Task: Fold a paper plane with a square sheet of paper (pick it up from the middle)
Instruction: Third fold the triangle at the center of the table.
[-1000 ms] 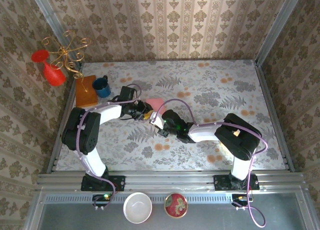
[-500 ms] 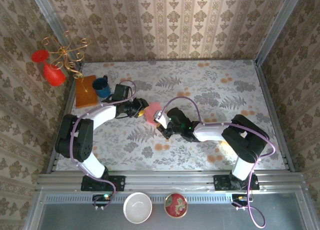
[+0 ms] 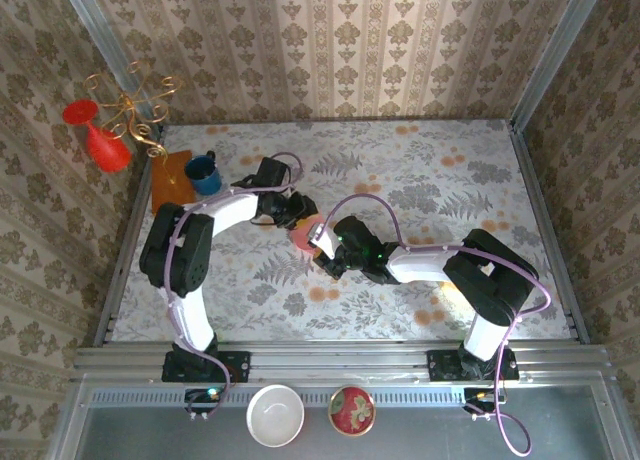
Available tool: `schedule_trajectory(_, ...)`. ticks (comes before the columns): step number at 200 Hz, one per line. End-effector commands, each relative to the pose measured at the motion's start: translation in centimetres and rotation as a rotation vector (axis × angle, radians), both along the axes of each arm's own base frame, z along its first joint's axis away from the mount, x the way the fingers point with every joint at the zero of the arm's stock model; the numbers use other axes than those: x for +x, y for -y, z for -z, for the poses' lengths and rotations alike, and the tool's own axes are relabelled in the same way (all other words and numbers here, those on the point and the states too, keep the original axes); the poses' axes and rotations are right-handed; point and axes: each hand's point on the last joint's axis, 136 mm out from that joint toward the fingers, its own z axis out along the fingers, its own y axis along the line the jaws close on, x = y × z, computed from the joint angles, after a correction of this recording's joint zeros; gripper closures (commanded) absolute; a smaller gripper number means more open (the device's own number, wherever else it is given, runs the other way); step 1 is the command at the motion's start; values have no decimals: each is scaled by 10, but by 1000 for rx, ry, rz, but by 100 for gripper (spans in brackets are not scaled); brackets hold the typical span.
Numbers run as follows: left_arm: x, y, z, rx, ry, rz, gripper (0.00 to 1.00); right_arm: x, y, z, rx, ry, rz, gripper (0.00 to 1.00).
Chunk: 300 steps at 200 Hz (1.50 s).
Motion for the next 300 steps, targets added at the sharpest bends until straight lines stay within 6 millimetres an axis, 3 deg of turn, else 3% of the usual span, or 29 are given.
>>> schedule_trajectory(1,-16,-1,18,83,-54,58,66,3,1,-4,-12,18,-5,84)
schedule_trajectory(61,-26,-9,43,153,-109,84,70,1,1,-17,10,33,-14,84)
schedule_trajectory(133,-26,-10,45,151,-111,86,72,-6,1,-12,14,-7,-24,99)
schedule_trajectory(186,-25,-7,42,133,-102,108,75,12,5,-12,53,-79,75,100)
schedule_trajectory(262,-43,-3,58,131,-154,167,86,35,12,7,28,-180,158,100)
schedule_trajectory(300,-32,3,41,94,-110,175,86,37,16,15,28,-226,184,100)
